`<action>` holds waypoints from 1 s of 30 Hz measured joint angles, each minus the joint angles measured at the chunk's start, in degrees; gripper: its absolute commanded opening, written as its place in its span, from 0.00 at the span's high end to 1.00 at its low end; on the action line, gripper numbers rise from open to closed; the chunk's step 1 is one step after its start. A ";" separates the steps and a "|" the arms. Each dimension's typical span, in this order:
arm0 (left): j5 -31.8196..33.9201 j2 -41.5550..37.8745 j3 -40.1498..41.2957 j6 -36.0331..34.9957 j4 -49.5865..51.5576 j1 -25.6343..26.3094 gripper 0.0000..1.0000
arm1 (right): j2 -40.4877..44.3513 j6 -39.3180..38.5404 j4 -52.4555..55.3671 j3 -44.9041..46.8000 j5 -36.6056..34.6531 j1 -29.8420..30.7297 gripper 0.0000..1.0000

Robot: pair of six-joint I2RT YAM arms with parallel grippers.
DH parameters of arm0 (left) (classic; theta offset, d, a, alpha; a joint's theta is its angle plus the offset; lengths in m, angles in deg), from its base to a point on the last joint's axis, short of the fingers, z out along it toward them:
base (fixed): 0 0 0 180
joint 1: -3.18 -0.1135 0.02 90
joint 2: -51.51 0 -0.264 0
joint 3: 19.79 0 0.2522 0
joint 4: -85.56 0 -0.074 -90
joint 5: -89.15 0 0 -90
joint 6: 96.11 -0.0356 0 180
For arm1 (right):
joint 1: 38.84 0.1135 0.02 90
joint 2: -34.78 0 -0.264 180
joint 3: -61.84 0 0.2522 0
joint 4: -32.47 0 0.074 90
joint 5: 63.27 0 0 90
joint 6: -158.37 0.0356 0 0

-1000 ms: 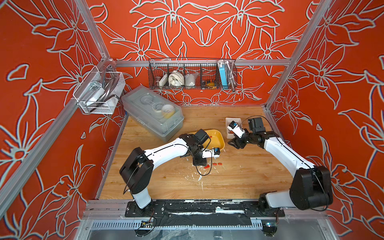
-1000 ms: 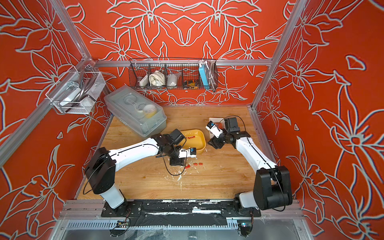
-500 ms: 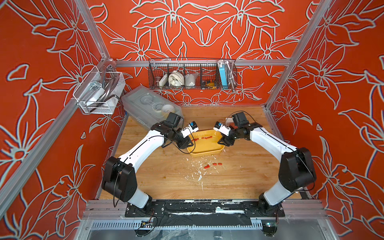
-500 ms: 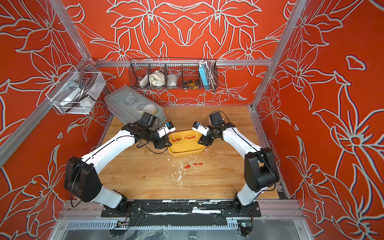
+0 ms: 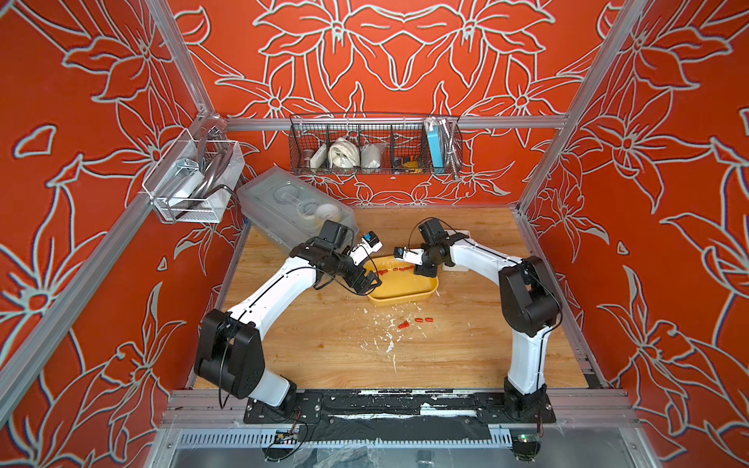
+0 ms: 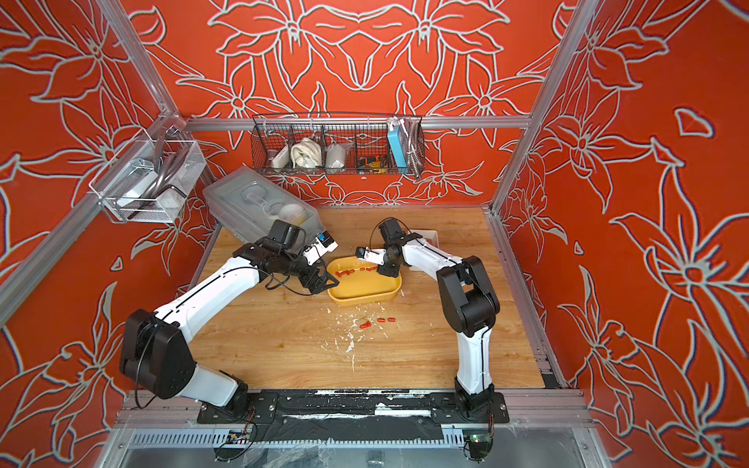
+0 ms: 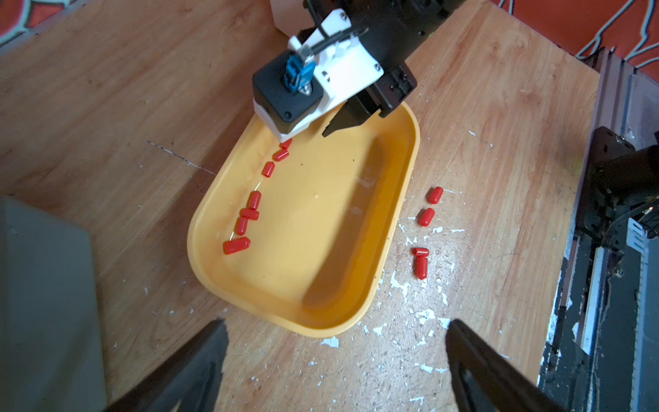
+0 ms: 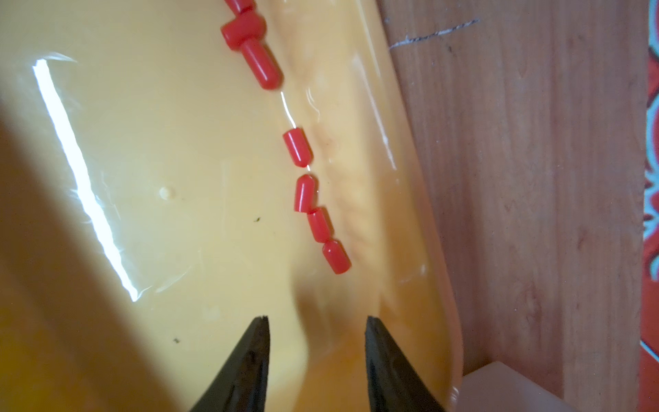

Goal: Take the screw protection sleeves out of the storage box
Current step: Pick up the screw protection sleeve from the storage box.

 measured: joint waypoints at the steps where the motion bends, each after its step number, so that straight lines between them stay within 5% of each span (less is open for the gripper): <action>1: -0.20 -0.02 0.24 0.02 -0.44 0.00 0.06 | -0.72 -0.22 -0.13 -0.52 -0.39 0.11 0.62; 30: -3.67 -0.11 2.12 -0.42 -2.32 0.00 0.07 | -8.20 -2.21 -2.54 -6.75 -4.00 1.90 0.75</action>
